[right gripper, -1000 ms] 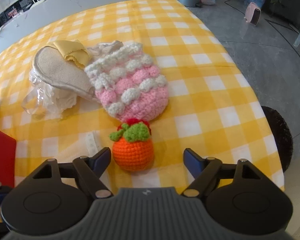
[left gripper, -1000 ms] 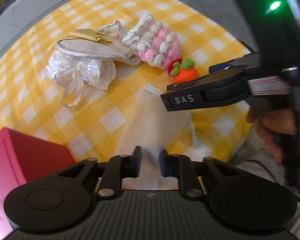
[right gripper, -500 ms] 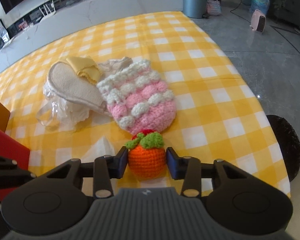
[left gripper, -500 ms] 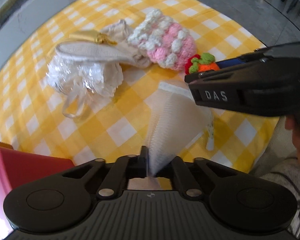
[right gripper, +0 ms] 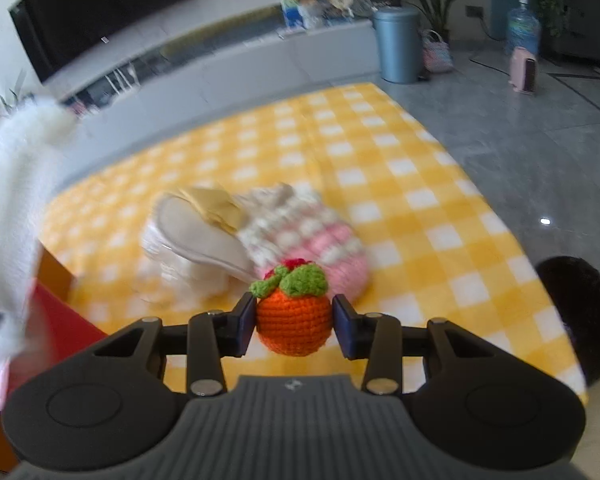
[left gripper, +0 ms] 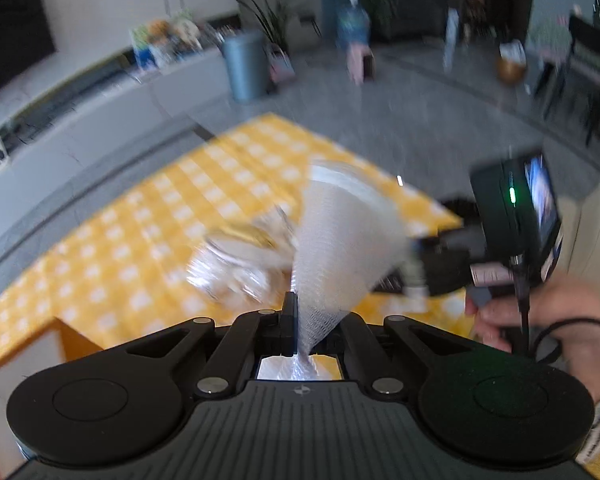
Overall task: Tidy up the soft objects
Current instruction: 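Lift the mesh bag with the left gripper while the right grasps the orange crocheted fruit, then carry the mesh bag into the box and open the left gripper while the right carries the fruit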
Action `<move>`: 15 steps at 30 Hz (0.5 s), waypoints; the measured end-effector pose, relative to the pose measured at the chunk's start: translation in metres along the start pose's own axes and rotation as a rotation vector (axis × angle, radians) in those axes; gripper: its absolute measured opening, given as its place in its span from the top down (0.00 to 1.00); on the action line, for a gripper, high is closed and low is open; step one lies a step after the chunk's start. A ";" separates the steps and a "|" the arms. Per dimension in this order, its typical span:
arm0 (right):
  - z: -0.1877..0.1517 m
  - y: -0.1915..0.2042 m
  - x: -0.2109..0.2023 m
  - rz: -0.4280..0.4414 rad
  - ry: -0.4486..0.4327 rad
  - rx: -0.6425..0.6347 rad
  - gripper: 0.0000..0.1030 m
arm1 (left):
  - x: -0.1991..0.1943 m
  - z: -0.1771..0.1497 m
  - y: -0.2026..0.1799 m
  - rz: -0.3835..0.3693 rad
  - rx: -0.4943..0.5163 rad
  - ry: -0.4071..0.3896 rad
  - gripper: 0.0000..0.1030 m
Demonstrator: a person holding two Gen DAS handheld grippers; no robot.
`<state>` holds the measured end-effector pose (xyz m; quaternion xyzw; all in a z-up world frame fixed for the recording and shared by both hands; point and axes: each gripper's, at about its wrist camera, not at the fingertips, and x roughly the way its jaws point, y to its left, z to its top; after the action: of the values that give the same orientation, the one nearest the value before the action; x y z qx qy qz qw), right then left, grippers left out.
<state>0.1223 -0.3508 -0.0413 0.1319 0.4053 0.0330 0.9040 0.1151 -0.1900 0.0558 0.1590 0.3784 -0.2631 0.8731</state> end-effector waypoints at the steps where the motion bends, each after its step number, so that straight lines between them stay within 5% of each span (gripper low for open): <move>1: 0.001 0.004 -0.002 0.021 -0.010 -0.003 0.60 | -0.011 0.001 0.007 0.011 -0.007 -0.030 0.99; 15: 0.009 0.094 -0.066 0.294 -0.177 -0.061 0.60 | -0.110 -0.069 0.147 0.113 -0.391 -0.314 0.99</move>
<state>0.0892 -0.2734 0.0366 0.1646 0.2995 0.1654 0.9251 0.0971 -0.0001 0.1036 -0.0349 0.2726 -0.1572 0.9486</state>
